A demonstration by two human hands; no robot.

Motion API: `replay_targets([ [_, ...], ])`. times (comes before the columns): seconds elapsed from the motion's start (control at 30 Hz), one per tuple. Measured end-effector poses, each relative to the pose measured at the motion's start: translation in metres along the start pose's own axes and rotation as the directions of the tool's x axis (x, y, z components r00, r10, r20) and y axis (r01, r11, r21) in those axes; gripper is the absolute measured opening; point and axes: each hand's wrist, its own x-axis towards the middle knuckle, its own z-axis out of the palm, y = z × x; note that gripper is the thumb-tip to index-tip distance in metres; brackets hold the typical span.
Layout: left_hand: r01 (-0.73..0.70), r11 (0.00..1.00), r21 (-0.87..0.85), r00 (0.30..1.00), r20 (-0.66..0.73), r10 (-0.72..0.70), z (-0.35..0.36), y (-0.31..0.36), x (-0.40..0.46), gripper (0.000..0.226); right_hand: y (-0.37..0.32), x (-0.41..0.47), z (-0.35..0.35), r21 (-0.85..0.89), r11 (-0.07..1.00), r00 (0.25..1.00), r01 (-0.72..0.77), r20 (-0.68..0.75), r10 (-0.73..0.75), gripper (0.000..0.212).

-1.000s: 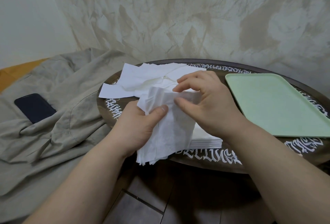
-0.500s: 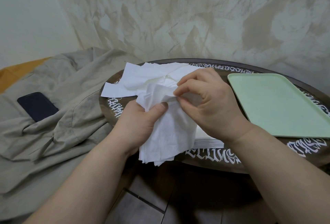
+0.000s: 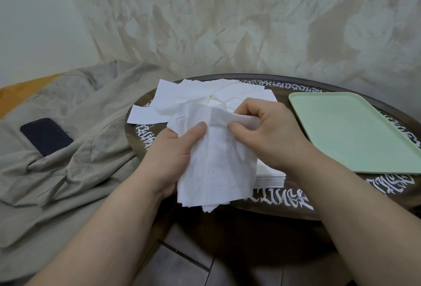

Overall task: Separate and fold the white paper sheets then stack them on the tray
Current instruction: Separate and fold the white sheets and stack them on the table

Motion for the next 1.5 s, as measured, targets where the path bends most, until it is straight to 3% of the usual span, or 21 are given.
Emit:
replay_targets([
  [0.23, -0.132, 0.985, -0.107, 0.985, -0.128, 0.118, 0.001, 0.002, 0.005, 0.017, 0.0, -0.003, -0.004, 0.124, 0.986, 0.984, -0.112, 0.15, 0.093, 0.015],
  [0.5, -0.136, 0.981, -0.14, 0.987, -0.107, 0.121, 0.003, 0.002, 0.002, 0.023, 0.0, -0.001, 0.0, 0.279, 0.954, 0.993, -0.113, 0.063, 0.099, 0.021],
  [0.6, -0.112, 0.986, -0.126, 0.99, -0.1, 0.1, 0.003, 0.001, 0.003, 0.025, 0.002, -0.002, 0.003, 0.249, 0.968, 0.999, -0.019, -0.024, 0.025, 0.02],
  [0.77, -0.085, 0.992, -0.098, 0.993, -0.086, 0.077, 0.003, 0.0, 0.005, 0.023, 0.0, -0.001, 0.011, 0.045, 0.964, 0.954, 0.263, -0.16, -0.253, 0.015],
  [0.83, -0.08, 0.993, -0.092, 0.994, -0.088, 0.072, 0.002, -0.001, 0.005, 0.021, -0.002, -0.002, 0.01, 0.071, 0.974, 0.975, 0.216, -0.075, -0.211, 0.014],
  [0.93, -0.083, 0.993, -0.085, 0.994, -0.071, 0.077, 0.002, -0.001, 0.006, 0.02, -0.003, -0.004, 0.006, 0.106, 0.994, 0.995, 0.011, 0.093, -0.021, 0.019],
  [1.1, -0.087, 0.983, -0.16, 0.996, -0.015, 0.086, 0.001, 0.002, 0.003, 0.036, -0.001, 0.001, -0.001, 0.389, 0.895, 0.976, -0.217, 0.085, 0.2, 0.011],
  [1.17, -0.08, 0.985, -0.15, 0.997, -0.004, 0.08, 0.001, 0.001, 0.003, 0.028, 0.001, 0.003, -0.001, 0.456, 0.852, 0.966, -0.257, 0.098, 0.239, 0.009],
  [1.23, -0.076, 0.988, -0.138, 0.997, -0.026, 0.073, 0.002, 0.001, 0.003, 0.02, 0.006, 0.003, 0.0, 0.426, 0.861, 0.959, -0.278, 0.07, 0.276, 0.01],
  [1.33, -0.152, 0.986, -0.061, 0.977, -0.163, 0.141, 0.001, -0.001, 0.006, 0.016, 0.013, 0.007, -0.006, 0.237, 0.938, 0.945, -0.254, -0.148, 0.293, 0.01],
  [1.43, -0.297, 0.949, 0.111, 0.877, -0.362, 0.316, -0.008, 0.001, 0.012, 0.03, 0.01, 0.011, -0.02, -0.143, 0.962, 0.92, -0.233, -0.352, 0.17, 0.008],
  [1.5, -0.328, 0.932, 0.151, 0.865, -0.348, 0.361, -0.01, 0.002, 0.013, 0.023, 0.001, 0.008, -0.019, -0.18, 0.972, 0.937, -0.148, -0.339, 0.079, 0.007],
])
